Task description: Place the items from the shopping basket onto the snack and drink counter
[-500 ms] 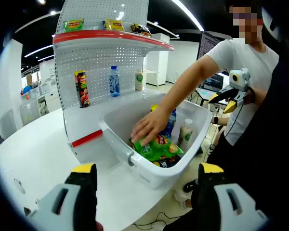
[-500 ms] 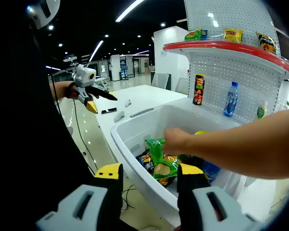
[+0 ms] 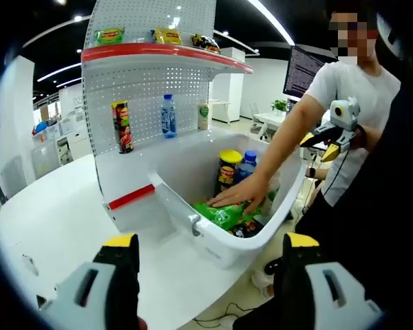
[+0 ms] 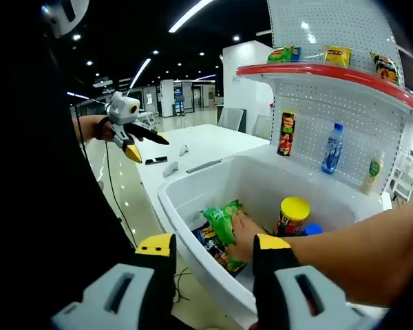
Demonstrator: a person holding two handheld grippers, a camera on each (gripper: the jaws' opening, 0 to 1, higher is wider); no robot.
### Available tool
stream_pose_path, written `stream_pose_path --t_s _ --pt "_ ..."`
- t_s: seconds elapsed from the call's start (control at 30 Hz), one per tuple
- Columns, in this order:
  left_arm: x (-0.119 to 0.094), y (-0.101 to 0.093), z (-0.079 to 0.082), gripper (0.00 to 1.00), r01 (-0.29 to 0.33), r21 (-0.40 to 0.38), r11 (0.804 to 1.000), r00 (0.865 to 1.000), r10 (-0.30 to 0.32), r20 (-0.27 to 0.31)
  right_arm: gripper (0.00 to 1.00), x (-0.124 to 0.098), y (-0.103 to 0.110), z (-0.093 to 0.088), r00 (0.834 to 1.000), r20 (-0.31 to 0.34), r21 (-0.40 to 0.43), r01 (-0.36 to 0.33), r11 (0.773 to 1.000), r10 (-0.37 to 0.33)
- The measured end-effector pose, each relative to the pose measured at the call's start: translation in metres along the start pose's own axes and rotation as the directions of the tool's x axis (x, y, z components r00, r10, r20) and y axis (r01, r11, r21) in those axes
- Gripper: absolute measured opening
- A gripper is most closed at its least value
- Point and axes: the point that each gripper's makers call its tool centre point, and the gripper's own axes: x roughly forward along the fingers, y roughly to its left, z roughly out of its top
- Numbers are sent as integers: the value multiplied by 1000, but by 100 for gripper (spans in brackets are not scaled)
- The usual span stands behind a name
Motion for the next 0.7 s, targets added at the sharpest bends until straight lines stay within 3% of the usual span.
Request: stream_pose_path --t_s 0.43,0.57,0.7 --pt "1 9 3 85 5 9 1000 1000 -5 -4 46 7 -4 7 1000 9 -8 -21 1000 21" --pt "1 9 7 85 22 5 1000 1000 -22 0 48 2 -17 11 999 18 -16 -36 999 36" --pt "-1 8 5 85 28 18 999 999 -27 -39 48 -6 -42 12 1000 0 -19 0 1000 0"
